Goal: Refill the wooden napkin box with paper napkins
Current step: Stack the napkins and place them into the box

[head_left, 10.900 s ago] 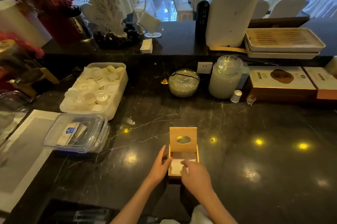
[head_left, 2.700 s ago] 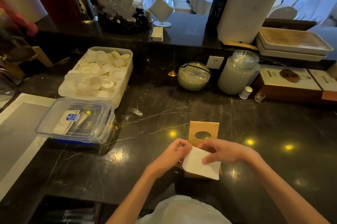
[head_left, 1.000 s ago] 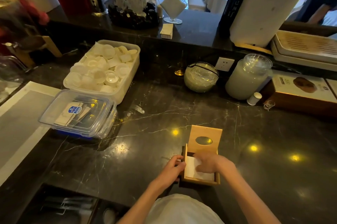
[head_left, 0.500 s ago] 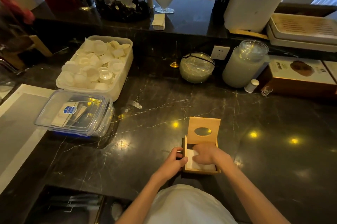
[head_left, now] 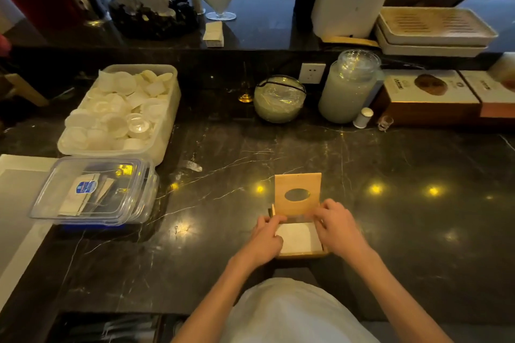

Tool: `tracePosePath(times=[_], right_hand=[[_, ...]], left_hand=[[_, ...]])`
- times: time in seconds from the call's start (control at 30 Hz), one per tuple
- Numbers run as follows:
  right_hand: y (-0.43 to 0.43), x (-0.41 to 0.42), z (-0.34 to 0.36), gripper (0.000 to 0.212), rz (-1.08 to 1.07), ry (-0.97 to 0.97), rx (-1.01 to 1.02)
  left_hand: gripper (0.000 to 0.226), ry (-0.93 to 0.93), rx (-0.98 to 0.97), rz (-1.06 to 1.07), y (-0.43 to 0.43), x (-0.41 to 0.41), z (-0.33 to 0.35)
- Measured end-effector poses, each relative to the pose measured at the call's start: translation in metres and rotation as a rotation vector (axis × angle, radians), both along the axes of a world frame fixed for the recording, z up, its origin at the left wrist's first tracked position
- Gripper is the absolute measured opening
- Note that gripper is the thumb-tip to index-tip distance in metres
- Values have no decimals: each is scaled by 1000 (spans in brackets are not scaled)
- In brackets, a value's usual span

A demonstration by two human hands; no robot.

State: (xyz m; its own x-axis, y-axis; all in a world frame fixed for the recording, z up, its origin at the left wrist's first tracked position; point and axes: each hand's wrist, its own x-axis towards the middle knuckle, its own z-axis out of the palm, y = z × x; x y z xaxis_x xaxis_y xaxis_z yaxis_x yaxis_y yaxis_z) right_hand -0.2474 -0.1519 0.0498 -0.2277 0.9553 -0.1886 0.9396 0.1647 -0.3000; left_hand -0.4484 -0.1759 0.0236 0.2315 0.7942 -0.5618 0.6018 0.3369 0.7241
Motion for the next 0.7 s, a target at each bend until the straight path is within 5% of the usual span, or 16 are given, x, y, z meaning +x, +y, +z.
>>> tracePosePath(times=[0.3, 0.7], right_hand=[[28, -13, 6, 49, 4, -156, -570], [20, -14, -6, 61, -25, -122, -584]], left_hand=[[51, 485, -105, -438, 46, 15, 20], [47, 467, -110, -402, 51, 17, 10]])
